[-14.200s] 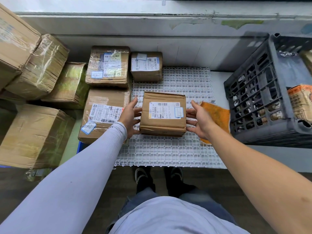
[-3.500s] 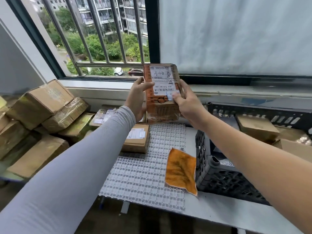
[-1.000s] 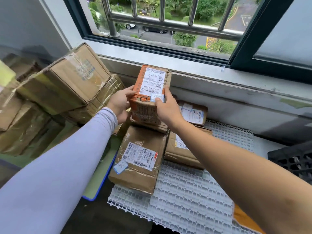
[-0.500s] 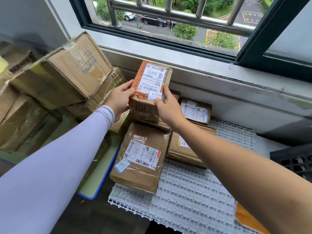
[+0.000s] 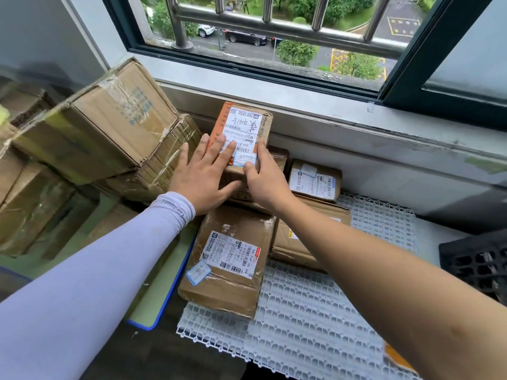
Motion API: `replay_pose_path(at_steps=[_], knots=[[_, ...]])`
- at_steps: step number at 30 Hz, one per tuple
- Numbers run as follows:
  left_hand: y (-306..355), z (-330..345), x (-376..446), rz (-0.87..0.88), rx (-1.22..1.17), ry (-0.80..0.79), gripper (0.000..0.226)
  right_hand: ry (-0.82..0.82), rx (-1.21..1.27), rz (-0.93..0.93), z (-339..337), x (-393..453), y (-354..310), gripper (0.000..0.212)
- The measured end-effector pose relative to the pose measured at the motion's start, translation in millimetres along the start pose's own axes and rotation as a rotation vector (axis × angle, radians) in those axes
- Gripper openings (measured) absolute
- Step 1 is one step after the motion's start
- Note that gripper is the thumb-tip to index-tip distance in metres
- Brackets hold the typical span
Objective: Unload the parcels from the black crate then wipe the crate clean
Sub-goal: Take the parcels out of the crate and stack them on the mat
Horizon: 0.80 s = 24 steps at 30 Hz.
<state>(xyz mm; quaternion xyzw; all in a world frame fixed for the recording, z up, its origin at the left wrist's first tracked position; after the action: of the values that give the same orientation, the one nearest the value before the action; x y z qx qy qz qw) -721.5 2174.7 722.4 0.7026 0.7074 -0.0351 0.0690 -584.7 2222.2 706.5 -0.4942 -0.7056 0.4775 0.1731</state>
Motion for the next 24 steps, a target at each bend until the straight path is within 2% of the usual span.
replay_pose_path(at_steps=[5, 14, 20, 24], knots=[[1.7, 1.9, -1.0, 0.0, 0.096, 0.06, 0.081, -0.027, -0.087, -0.01, 3.5, 1.0, 2.9, 0.069], [15.8, -17.6, -7.7, -0.03, 0.094, 0.001, 0.077, -0.102, -0.329, 0.045, -11.1, -5.6, -2.8, 0.072], [60.6, -48.5, -14.7, -0.019, 0.063, 0.042, 0.069, -0.092, -0.68, -0.003, -50.8, -47.5, -4.2, 0.068], [112.9, -66.8, -16.2, 0.009, 0.1, 0.062, 0.066, -0.071, -0.777, 0.01, -88.4, -78.8, -0.4, 0.068]])
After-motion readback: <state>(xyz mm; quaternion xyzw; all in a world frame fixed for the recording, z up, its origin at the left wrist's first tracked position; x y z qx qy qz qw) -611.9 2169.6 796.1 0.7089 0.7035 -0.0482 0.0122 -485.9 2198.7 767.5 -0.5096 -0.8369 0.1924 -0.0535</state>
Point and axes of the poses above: each hand's wrist, its own x-axis towards the middle knuckle, its own z-axis out of the palm, y = z × x, the point moved 9 cm from there along x, towards the middle knuckle, and after that the axes turned 8 degrees about -y, right-handed, at the moved point
